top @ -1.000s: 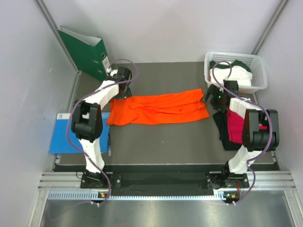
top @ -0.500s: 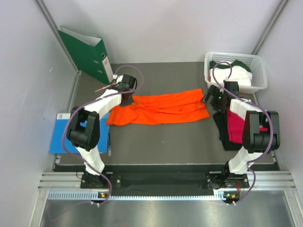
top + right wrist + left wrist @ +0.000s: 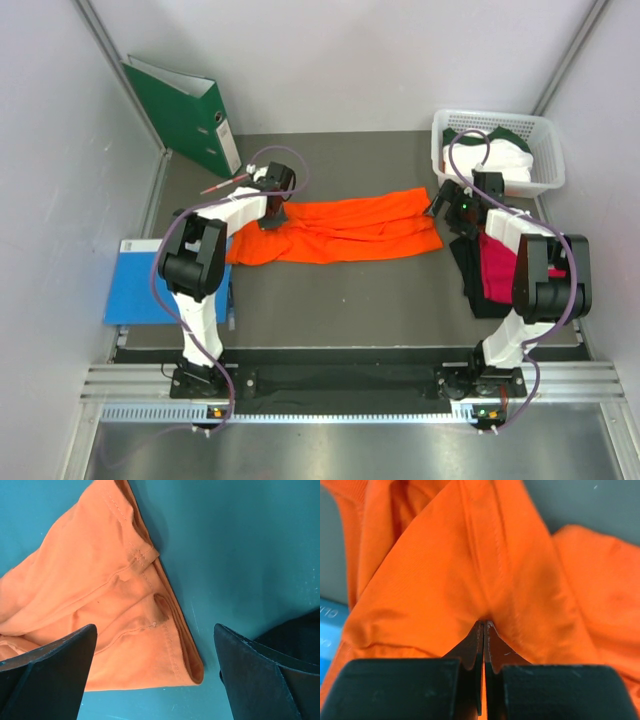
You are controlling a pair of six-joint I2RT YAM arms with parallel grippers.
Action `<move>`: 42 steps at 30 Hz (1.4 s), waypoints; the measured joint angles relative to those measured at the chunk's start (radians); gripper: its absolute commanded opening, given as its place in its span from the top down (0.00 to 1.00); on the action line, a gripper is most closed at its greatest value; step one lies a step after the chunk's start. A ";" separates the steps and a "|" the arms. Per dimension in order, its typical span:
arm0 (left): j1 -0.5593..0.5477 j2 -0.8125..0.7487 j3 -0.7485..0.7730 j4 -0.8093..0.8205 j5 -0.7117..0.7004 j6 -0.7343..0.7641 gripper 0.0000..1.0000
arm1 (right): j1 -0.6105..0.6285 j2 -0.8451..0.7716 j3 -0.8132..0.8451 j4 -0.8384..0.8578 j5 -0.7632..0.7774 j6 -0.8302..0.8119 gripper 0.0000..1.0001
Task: Fold and stack the t-shirts
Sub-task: Fold the other side of the tshirt into a rectangle
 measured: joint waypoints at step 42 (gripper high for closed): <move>-0.002 -0.232 -0.234 0.262 0.129 -0.058 0.22 | 0.017 -0.059 -0.002 -0.016 0.027 -0.070 0.00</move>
